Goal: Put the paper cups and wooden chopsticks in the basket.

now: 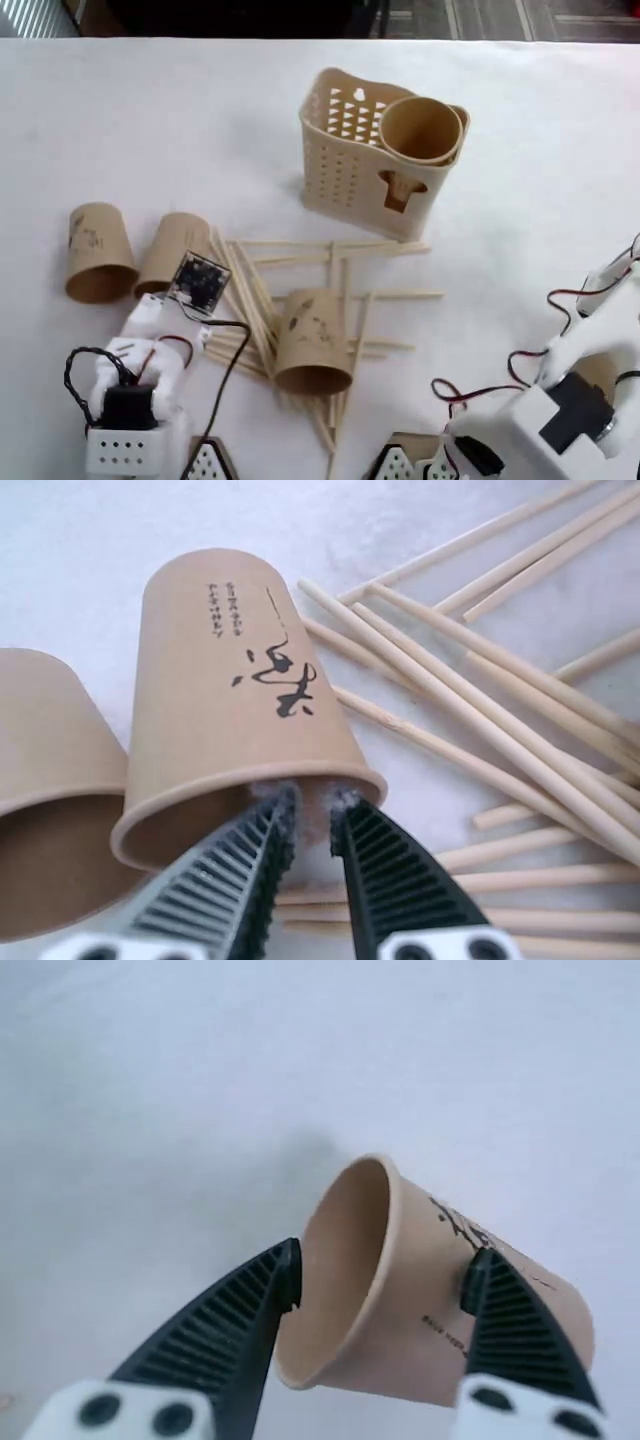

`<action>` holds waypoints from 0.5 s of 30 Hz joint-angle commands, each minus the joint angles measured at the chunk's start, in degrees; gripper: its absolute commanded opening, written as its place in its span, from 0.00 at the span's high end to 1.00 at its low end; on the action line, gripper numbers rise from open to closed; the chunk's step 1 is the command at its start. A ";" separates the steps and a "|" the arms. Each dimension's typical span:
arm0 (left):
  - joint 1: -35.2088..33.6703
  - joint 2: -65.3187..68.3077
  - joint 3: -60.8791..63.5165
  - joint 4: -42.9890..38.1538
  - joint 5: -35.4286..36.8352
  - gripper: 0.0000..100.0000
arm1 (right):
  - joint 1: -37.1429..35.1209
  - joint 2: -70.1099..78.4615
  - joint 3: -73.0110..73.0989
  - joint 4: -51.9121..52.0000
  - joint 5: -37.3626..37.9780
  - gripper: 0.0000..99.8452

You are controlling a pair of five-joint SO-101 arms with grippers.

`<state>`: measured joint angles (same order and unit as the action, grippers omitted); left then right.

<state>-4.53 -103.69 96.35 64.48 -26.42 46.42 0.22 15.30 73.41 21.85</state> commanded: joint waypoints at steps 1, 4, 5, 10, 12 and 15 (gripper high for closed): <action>0.48 -0.48 -0.18 0.00 -0.53 0.92 | 0.92 1.80 -4.31 -0.48 2.11 0.80; 0.48 -0.48 -0.18 0.00 -0.53 0.92 | 1.10 4.62 -6.86 -0.48 3.34 0.88; 0.48 -0.48 -0.18 0.00 -0.53 0.92 | 1.10 5.49 -7.65 -0.48 3.69 0.90; 0.48 -0.48 -0.18 0.00 -0.53 0.92 | 1.10 6.73 -10.20 -0.31 5.71 0.98; 0.48 -0.48 -0.18 0.00 -0.53 0.92 | 1.10 6.73 -11.60 0.40 6.24 0.98; 0.48 -0.48 -0.18 0.00 -0.53 0.92 | 0.92 6.73 -16.44 5.49 6.68 0.98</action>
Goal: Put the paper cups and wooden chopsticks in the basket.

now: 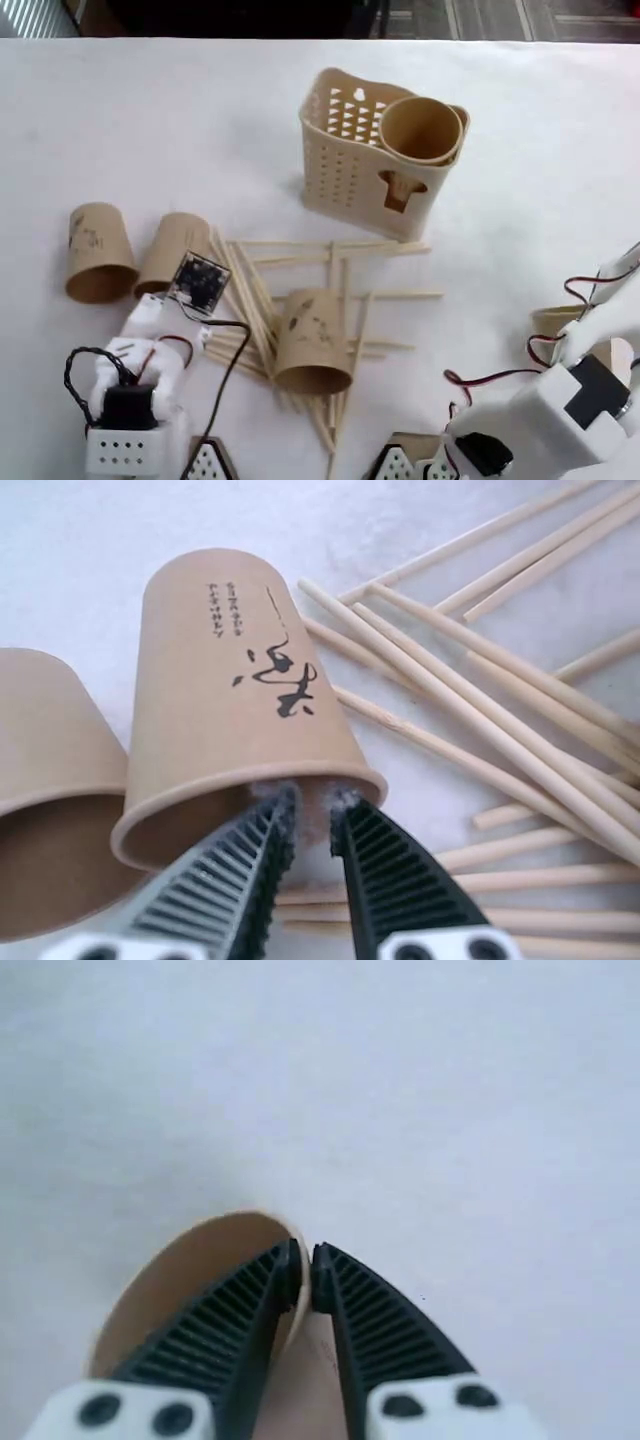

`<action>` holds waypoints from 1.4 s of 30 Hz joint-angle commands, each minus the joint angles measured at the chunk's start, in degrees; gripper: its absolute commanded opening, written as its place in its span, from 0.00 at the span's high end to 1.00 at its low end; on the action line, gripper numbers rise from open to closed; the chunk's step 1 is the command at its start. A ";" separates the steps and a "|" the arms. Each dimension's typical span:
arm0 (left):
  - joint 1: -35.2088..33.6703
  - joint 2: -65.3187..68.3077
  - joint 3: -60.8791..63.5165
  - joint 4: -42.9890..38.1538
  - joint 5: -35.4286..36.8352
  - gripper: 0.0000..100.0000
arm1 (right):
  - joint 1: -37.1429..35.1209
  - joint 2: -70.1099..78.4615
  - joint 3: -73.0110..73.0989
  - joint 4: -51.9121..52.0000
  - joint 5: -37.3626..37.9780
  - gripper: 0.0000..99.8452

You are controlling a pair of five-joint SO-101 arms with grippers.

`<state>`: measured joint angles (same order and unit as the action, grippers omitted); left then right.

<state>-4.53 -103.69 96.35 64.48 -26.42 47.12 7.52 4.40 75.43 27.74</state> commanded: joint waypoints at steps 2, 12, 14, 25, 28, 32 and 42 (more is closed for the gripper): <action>0.48 -0.48 -0.18 0.00 -0.53 0.92 | 0.13 -0.57 -10.20 7.60 1.05 0.98; 0.48 -0.48 -0.18 0.00 -0.53 0.92 | -4.62 -0.57 -33.14 22.20 -5.01 0.98; 0.48 -0.48 -0.18 0.00 -0.53 0.92 | -6.64 -0.57 -36.92 21.93 -10.64 0.98; 0.48 -0.48 -0.18 0.00 -0.53 0.92 | -22.73 -0.48 -59.34 21.76 -30.42 0.98; 0.48 -0.48 -0.18 0.00 -0.53 0.92 | -27.30 -0.13 -64.44 20.53 -36.13 0.98; 0.48 -0.48 -0.18 0.00 -0.53 0.92 | -33.36 -0.04 -66.73 16.04 -43.08 0.98; 0.48 -0.48 -0.18 0.00 -0.53 0.92 | -45.85 3.38 -66.11 9.71 -51.60 0.98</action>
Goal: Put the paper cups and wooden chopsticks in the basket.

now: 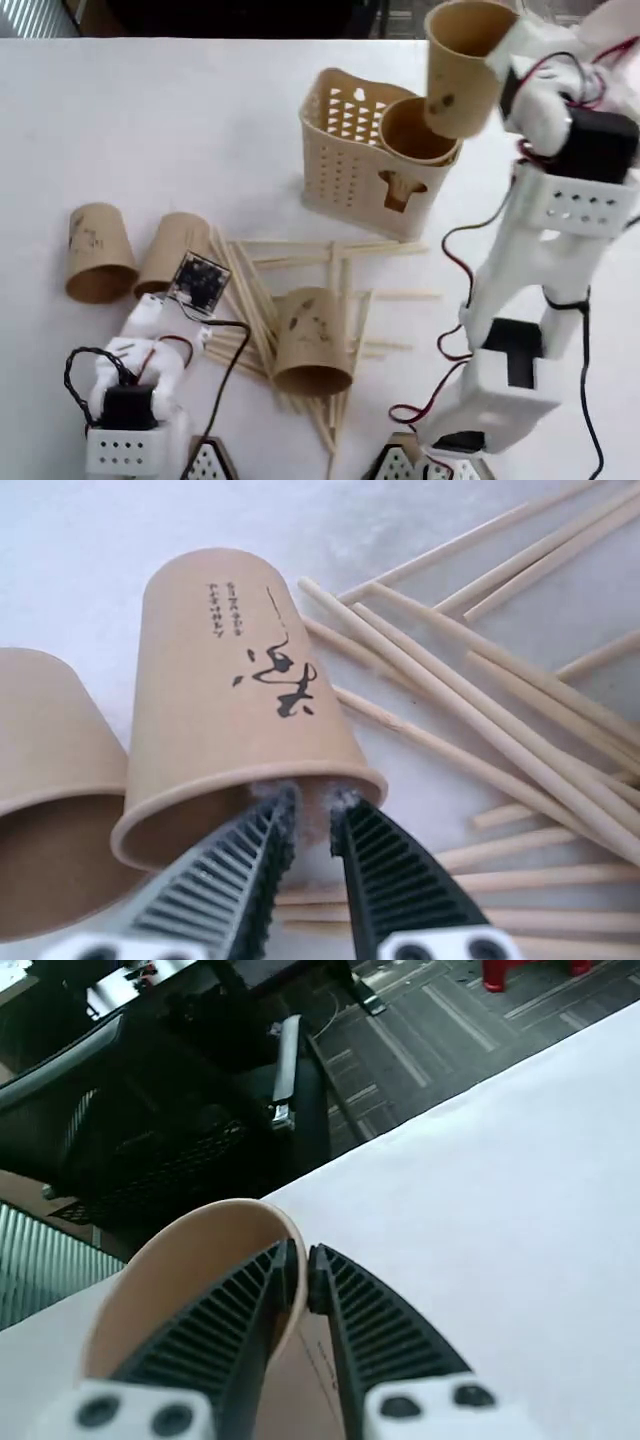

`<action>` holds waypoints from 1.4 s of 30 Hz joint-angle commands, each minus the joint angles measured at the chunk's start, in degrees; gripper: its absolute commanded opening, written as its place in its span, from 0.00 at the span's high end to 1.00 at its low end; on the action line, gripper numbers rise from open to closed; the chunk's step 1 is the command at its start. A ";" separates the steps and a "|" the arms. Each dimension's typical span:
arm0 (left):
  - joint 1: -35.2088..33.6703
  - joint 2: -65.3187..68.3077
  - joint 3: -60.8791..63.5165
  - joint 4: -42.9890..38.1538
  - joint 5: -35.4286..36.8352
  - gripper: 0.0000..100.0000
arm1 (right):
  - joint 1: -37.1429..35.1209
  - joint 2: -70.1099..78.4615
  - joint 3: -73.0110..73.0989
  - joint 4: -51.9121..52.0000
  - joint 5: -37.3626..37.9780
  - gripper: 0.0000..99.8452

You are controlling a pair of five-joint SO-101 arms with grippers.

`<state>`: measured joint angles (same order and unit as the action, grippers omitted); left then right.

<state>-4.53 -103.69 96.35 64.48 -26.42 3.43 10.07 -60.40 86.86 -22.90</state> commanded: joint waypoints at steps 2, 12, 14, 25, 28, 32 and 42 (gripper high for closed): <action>0.48 -0.48 -0.18 0.00 -0.53 0.92 | -2.33 3.74 -1.23 -2.51 -0.79 0.98; 0.48 -0.48 -0.18 0.00 -0.53 0.92 | 0.66 10.68 -1.32 -1.27 4.84 0.98; 0.48 -0.48 -0.18 -0.09 -0.53 0.92 | -0.22 10.77 -1.32 -0.75 9.41 0.98; 0.48 -0.48 -0.18 -0.26 -0.53 0.92 | -4.88 5.14 -6.15 11.38 11.52 0.78; 0.48 -0.48 -0.18 -0.26 -0.53 0.92 | -5.14 0.75 -6.07 11.38 11.52 0.78; 0.48 -0.48 -0.18 -0.26 -0.53 0.92 | -6.11 -5.14 -5.80 11.56 16.00 0.78; 0.48 -0.48 -0.18 -0.26 -0.53 0.92 | -8.57 -26.59 23.47 11.65 25.58 0.89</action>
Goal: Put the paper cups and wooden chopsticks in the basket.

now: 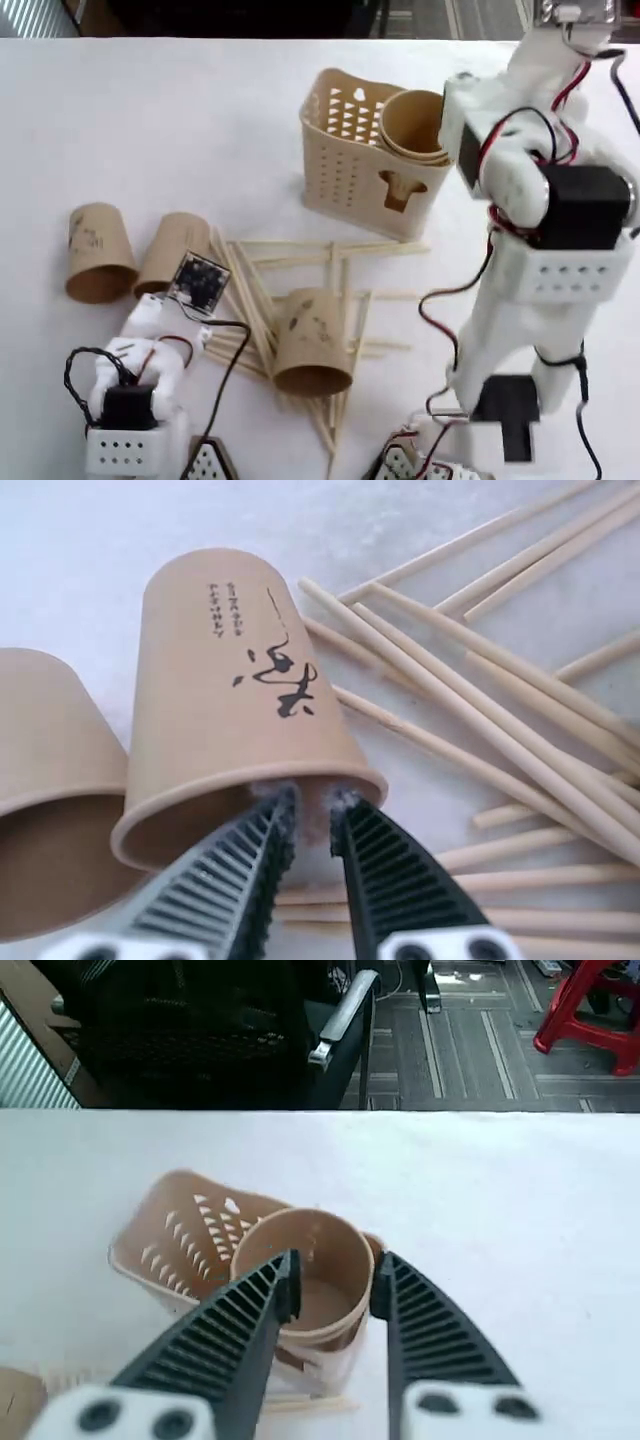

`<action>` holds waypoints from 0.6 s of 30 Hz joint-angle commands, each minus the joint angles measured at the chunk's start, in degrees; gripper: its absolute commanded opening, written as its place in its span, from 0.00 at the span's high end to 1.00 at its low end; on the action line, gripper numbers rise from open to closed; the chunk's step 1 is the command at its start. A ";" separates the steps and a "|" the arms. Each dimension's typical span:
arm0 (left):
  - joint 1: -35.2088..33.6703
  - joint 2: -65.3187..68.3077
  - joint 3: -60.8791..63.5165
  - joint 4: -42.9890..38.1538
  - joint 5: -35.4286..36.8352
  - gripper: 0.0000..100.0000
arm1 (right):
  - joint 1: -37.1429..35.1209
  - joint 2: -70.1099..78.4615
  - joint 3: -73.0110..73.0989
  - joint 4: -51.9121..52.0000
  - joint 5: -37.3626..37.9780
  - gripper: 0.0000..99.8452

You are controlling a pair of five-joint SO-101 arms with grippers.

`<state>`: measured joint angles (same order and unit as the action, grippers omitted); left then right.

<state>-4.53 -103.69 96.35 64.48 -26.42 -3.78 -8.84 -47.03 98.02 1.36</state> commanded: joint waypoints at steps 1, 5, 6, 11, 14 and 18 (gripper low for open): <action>0.48 -0.48 -0.18 -0.26 -0.53 0.92 | -1.89 -10.42 15.12 0.40 3.43 0.89; 0.48 -0.48 -0.18 -0.26 -0.53 0.92 | -5.85 -21.85 34.20 0.22 16.44 0.89; 0.48 -0.48 -0.18 -0.26 -0.53 0.92 | -6.46 -24.84 38.77 0.22 19.43 0.89; 0.40 -0.48 -0.35 -0.35 -0.53 0.92 | -9.89 -38.55 58.29 0.04 28.66 0.88; -2.24 -0.48 -0.62 -1.23 -0.53 0.92 | -13.49 -45.49 68.48 0.04 31.82 0.88; -6.73 -0.48 -0.44 -4.40 -0.53 0.92 | -19.30 -52.97 80.35 0.22 32.70 0.82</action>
<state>-8.48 -103.69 96.35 62.37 -26.42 -19.60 -56.92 26.81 98.02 33.19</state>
